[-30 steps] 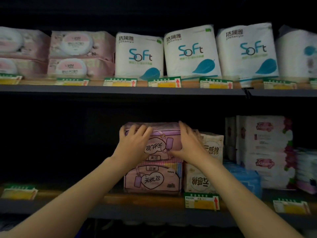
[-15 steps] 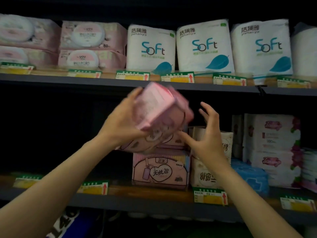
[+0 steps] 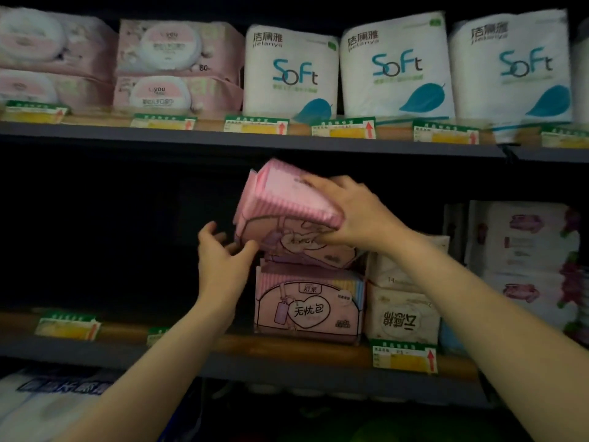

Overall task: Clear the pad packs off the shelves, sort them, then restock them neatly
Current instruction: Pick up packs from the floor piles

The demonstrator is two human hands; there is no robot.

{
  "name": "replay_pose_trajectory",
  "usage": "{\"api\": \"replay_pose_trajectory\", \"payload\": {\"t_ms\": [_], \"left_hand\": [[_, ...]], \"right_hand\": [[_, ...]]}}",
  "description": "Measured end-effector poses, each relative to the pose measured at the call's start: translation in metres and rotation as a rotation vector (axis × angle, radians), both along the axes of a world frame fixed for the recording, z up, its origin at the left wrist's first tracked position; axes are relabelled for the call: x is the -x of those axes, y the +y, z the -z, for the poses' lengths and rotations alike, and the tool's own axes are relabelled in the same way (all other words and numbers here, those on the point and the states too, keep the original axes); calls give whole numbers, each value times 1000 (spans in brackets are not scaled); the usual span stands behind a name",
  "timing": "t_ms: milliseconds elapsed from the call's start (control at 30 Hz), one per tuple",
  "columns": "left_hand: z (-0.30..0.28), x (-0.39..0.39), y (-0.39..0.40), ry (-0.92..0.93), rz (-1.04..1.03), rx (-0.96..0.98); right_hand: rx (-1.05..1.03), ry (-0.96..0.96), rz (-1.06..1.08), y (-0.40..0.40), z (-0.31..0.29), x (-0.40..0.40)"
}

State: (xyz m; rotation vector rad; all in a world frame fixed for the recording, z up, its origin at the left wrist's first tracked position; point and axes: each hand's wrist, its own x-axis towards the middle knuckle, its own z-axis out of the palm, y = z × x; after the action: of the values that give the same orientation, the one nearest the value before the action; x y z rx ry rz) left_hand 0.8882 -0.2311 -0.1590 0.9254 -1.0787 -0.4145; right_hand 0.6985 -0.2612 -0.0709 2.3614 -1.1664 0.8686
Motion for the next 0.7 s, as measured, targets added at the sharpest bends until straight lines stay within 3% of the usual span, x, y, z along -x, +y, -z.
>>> {"api": "replay_pose_trajectory", "payload": {"t_ms": [67,200,267,333,400,467,700], "left_hand": [[6,1,-2,-225,-210,-77],[6,19,-20,-932,-375,-30],[-3,30,-34,-1199,-434,35],[-13,42,-47,-1379,-510,31],[-19,56,-59,-1447,-550,-56],[-21,70,-70,-1443,-607,-97],[-27,89,-107,-1384,-693,-219]], "right_hand": [[-19,152,111,-21,12,-10],[114,162,312,-35,17,-24],[238,135,392,-27,13,-15],[196,35,524,-13,12,13],[-84,-99,658,-4,15,46],[-293,-81,688,-8,29,63],[-191,23,585,-42,53,50]]}}
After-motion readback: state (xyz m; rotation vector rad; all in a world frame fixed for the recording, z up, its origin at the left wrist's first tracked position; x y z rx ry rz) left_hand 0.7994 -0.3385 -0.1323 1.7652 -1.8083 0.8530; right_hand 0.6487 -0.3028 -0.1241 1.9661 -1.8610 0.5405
